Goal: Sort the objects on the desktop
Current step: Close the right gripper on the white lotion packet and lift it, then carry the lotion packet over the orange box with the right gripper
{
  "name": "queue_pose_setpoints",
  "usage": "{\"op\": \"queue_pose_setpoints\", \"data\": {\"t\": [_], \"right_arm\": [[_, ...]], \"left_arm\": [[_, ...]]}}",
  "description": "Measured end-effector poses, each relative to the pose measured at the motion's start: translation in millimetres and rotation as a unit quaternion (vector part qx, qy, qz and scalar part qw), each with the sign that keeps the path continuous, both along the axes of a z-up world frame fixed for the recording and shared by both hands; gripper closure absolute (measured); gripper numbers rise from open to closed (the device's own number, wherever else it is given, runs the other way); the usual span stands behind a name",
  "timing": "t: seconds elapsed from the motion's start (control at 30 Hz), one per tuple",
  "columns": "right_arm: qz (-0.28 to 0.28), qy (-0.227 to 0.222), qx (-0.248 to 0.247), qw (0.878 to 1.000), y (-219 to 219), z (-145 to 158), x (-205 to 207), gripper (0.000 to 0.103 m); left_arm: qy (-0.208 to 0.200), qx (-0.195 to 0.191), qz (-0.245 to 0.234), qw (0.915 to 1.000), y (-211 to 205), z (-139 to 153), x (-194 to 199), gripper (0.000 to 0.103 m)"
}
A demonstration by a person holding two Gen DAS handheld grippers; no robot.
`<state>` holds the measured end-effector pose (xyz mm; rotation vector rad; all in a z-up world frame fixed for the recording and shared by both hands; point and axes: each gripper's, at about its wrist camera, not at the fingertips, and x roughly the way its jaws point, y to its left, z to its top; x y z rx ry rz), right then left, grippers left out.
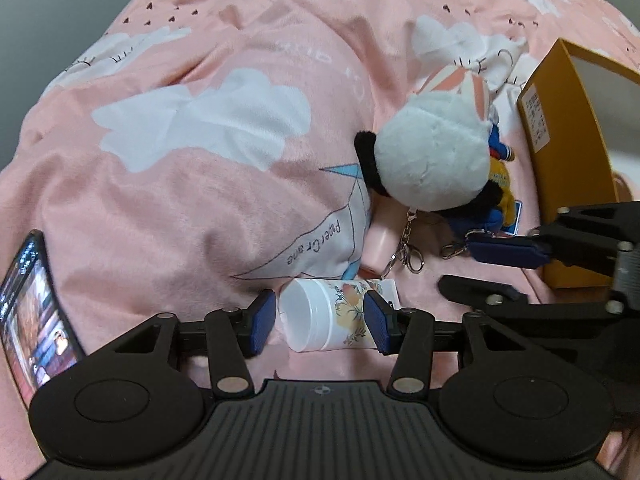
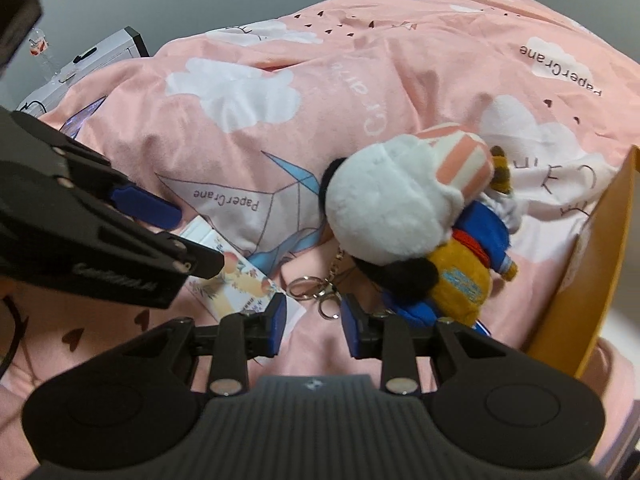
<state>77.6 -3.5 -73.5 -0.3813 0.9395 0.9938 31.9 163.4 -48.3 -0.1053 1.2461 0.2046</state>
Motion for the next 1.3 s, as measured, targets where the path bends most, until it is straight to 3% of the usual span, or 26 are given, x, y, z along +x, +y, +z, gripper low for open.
{"op": "queue_pose_setpoints", "data": {"t": [0.17, 0.33, 0.6, 0.73, 0.93, 1.07, 1.3], "right_arm": [[0.001, 0.014, -0.014, 1.000, -5.2, -6.6, -1.3, 0.071], [0.065, 0.040, -0.016, 0.997, 5.0, -19.1, -10.4, 0.071], [0.164, -0.021, -0.054, 0.985, 32.4, -45.7, -39.4, 0.071], [0.162, -0.049, -0.066, 0.983, 38.9, -55.5, -44.9, 0.072], [0.156, -0.083, -0.065, 0.982, 35.7, -52.9, -52.5, 0.088], [0.124, -0.109, -0.049, 0.985, 19.7, -35.9, -52.8, 0.094], [0.090, -0.146, -0.019, 0.985, -12.7, 7.2, -61.7, 0.095]], "left_arm": [[0.004, 0.001, -0.008, 1.0000, -3.2, -3.7, -0.1, 0.048], [-0.005, -0.004, 0.001, 1.0000, 1.1, 1.3, -3.5, 0.061], [-0.024, -0.003, -0.012, 0.9996, -6.7, 12.7, -11.1, 0.061], [-0.024, 0.003, -0.013, 0.9996, -8.3, 11.9, -12.3, 0.061], [-0.029, 0.010, -0.015, 0.9994, -11.5, 12.8, -14.3, 0.061], [-0.044, 0.007, -0.015, 0.9989, -12.1, 19.9, -20.9, 0.061], [-0.065, 0.003, -0.017, 0.9977, -12.9, 29.5, -30.7, 0.061]]}}
